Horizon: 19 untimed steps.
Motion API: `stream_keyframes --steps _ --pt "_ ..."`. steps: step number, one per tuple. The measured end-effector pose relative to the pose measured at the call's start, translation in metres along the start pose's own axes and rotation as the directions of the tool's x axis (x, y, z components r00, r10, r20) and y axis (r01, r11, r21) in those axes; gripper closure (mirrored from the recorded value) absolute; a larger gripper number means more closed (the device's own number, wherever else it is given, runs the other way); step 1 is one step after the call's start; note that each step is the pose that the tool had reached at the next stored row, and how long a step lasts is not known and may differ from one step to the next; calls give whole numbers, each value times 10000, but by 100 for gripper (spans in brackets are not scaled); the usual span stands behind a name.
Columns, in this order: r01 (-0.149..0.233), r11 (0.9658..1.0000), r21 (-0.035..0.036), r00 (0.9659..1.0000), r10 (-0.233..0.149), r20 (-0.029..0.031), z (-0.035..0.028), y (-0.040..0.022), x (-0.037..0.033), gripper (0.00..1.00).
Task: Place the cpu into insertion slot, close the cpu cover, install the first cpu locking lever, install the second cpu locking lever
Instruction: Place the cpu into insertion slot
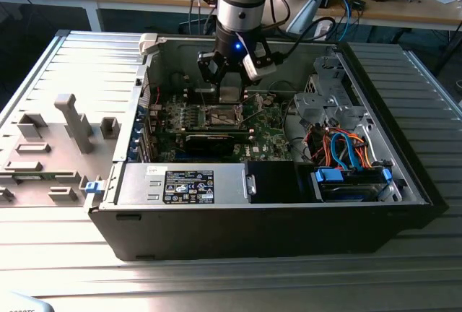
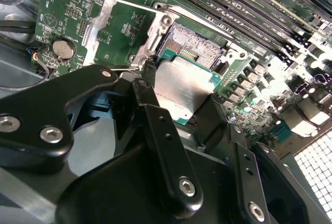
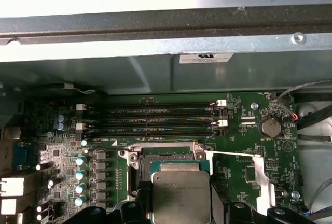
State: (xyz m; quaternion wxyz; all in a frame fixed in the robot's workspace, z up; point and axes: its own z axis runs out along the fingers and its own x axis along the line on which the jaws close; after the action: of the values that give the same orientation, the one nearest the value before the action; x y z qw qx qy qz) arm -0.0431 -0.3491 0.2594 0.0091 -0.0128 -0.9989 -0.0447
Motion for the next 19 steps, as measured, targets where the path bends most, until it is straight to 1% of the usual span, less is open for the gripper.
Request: stream_keyframes --steps 2,8,19 --pt "0 10000 0 10000 0 0 15 -1 0 46" --pt "0 10000 0 10000 0 0 32 -3 -1 46" --pt "0 10000 0 10000 0 0 50 -4 -1 46"
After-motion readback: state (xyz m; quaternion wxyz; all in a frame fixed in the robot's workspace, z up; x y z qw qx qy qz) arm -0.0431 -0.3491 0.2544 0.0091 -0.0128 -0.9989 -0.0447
